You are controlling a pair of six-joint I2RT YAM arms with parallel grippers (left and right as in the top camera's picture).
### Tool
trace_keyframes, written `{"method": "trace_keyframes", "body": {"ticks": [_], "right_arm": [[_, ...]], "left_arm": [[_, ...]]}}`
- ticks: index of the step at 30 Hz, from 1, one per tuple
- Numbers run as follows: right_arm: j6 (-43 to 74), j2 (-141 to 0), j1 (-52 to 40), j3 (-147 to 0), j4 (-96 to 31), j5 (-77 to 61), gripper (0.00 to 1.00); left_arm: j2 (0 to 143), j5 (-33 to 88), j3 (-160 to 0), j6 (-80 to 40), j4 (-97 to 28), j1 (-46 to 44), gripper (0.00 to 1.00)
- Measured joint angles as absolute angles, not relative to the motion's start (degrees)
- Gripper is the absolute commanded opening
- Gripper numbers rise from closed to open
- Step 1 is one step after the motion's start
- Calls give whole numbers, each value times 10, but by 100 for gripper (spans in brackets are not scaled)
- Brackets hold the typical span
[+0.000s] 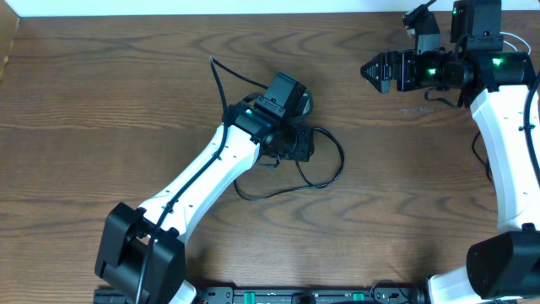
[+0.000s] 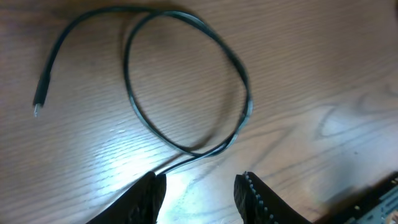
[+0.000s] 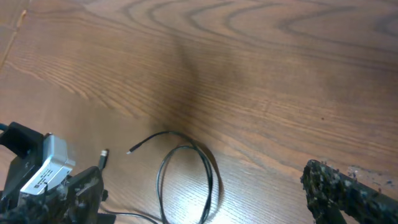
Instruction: Untangle cables
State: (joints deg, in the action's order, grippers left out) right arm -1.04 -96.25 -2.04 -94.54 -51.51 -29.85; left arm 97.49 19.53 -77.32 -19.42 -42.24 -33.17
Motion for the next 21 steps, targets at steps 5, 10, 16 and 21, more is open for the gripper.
{"method": "trace_keyframes", "body": {"ticks": [5,10,16,21], "right_arm": [[-10,-962,-20,-945,-519,-284,99],[-10,-961,-20,-945,-530,-266,99],[-10,-961,-20,-945,-542,-250,99],[-10,-961,-20,-945,-547,-246,99]], "left_arm": [[975,182,-773,-190,-433,-335,42],[976,176,-773,-182,-425,-357,41],[1020,176,-773,-180,-377,-394,41],[1075,153,-773,-180,-352,-401,41]]}}
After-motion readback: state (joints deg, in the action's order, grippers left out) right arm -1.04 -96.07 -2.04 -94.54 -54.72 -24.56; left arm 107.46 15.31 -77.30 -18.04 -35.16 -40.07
